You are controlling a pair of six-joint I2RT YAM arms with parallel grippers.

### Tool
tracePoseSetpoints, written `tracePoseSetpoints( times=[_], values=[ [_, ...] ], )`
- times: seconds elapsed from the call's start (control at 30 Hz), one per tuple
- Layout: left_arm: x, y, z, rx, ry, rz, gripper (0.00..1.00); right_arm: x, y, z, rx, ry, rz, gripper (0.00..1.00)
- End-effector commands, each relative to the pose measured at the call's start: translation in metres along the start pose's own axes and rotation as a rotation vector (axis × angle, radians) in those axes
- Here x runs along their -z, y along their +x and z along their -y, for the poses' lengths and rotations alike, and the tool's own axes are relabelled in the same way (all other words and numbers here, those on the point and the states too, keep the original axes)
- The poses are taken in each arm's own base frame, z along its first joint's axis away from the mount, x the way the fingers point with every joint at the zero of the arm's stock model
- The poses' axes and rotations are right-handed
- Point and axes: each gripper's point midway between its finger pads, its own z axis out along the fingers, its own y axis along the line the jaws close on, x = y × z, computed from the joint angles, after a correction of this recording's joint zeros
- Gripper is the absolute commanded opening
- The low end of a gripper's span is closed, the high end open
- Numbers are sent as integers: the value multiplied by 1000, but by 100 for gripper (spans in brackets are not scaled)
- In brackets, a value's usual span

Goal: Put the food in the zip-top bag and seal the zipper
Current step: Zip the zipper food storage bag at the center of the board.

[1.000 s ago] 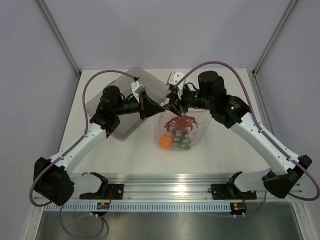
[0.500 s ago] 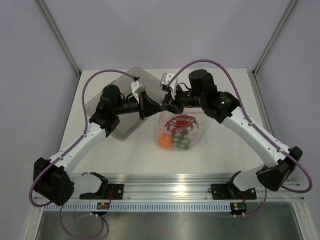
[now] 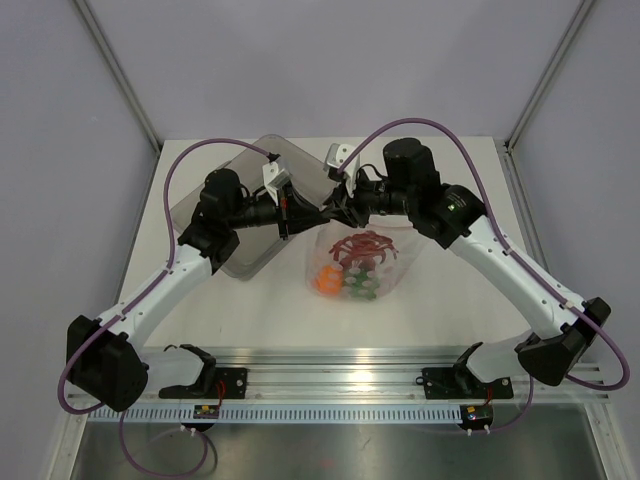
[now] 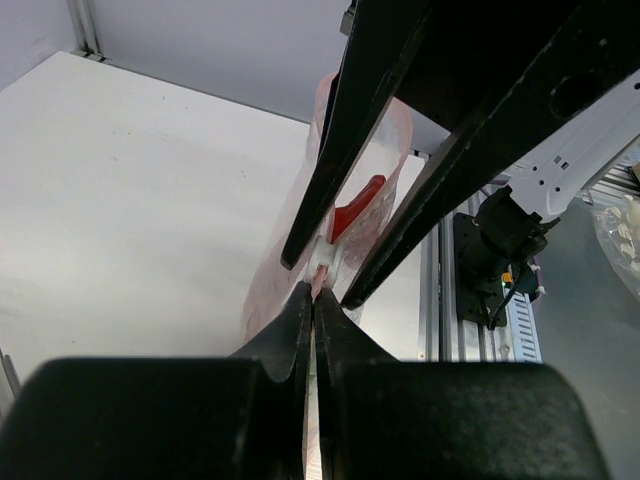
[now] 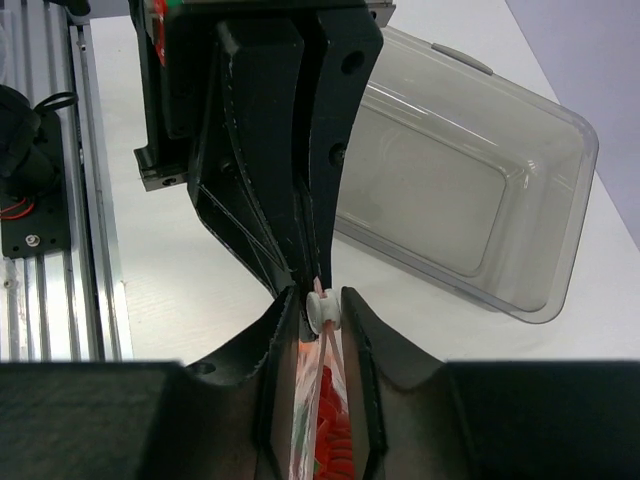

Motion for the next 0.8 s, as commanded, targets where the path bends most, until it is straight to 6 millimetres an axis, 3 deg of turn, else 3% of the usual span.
tracePoseSetpoints(
  times=[0.0, 0.17, 0.27, 0.5, 0.77],
  values=[
    [0, -27, 13, -93, 52, 44, 0, 14, -25, 6, 40, 46, 78, 29],
    [0, -27, 13, -90, 53, 42, 0, 13, -21, 5, 35, 41, 70, 2],
    [0, -27, 14, -90, 54, 41, 0, 11, -19, 5, 27, 39, 60, 0],
    [0, -27, 15, -97, 58, 39, 0, 9, -14, 6, 10, 42, 47, 27],
    [0, -27, 14, -98, 58, 38, 0, 6, -8, 7, 2, 36, 31, 30]
  ],
)
